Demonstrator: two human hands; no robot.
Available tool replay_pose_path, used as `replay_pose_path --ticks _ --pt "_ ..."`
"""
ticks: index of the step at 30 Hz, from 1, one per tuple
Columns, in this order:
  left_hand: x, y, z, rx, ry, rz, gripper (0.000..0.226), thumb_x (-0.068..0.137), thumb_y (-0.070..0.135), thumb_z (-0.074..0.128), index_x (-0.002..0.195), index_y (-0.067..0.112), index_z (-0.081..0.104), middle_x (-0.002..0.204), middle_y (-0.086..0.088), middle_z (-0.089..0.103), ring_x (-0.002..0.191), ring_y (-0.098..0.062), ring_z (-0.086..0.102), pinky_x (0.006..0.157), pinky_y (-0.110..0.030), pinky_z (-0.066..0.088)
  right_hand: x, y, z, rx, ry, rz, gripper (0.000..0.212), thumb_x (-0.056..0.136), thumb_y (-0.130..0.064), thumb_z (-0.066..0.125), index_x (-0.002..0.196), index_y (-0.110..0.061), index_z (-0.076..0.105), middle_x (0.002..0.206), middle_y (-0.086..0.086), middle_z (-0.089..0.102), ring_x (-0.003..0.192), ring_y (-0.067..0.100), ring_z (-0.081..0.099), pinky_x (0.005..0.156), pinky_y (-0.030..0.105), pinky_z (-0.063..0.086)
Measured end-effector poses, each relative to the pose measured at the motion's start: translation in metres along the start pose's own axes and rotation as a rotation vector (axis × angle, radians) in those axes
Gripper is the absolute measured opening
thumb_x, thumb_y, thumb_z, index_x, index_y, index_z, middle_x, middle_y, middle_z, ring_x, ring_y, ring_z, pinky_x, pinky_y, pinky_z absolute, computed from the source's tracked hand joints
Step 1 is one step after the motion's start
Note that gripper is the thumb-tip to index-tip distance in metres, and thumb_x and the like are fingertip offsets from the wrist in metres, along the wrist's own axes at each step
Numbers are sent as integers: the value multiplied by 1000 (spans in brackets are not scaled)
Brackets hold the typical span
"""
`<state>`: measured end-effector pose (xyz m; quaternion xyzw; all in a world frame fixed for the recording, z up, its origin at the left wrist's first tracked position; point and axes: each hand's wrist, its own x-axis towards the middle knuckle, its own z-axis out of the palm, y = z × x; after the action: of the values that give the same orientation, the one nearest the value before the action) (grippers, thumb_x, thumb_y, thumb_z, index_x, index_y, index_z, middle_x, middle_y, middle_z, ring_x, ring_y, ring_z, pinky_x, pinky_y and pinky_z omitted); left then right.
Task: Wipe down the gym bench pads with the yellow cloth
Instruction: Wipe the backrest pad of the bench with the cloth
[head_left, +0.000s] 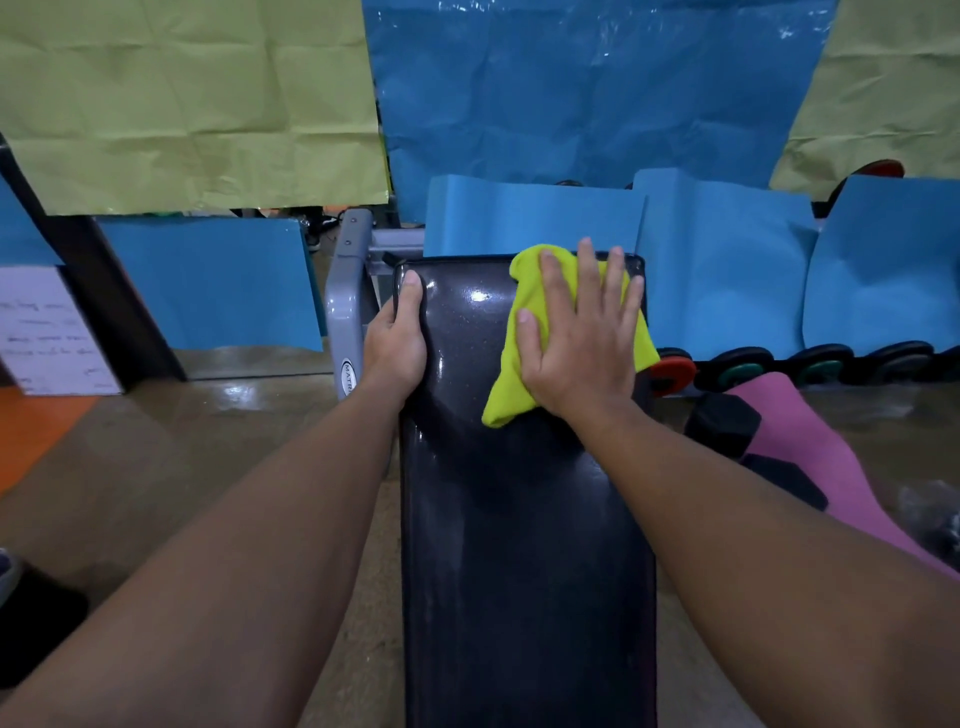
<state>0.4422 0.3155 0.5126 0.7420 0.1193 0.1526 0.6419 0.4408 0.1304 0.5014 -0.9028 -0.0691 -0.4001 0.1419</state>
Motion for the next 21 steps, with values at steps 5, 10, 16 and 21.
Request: replay_pose_path --ticks 5,10,16,21 --pt "-3 1 0 16 -9 -12 58 107 64 36 141 26 64 122 7 58 118 -16 51 105 -31 36 -6 25 -2 39 39 14 64 100 -48 39 156 -17 44 164 21 32 154 48 21 123 66 20" --pt "-1 0 -1 17 11 -4 58 106 65 39 139 27 66 123 7 58 121 -15 52 106 -30 36 12 5 -1 -16 9 43 66 98 -52 35 154 -20 45 162 20 36 151 51 25 121 68 20" --pt "-2 0 -1 18 11 -11 58 105 67 39 136 28 68 123 6 60 124 -17 54 115 -36 39 4 48 -5 104 39 11 65 100 -51 39 155 -16 44 161 24 35 147 49 33 120 61 31" --pt "-2 -1 -1 11 18 0 59 105 67 40 136 25 68 128 4 63 128 -20 55 118 -38 39 19 9 -1 -9 3 79 66 98 -52 34 156 -20 44 163 20 35 150 53 25 124 65 18"
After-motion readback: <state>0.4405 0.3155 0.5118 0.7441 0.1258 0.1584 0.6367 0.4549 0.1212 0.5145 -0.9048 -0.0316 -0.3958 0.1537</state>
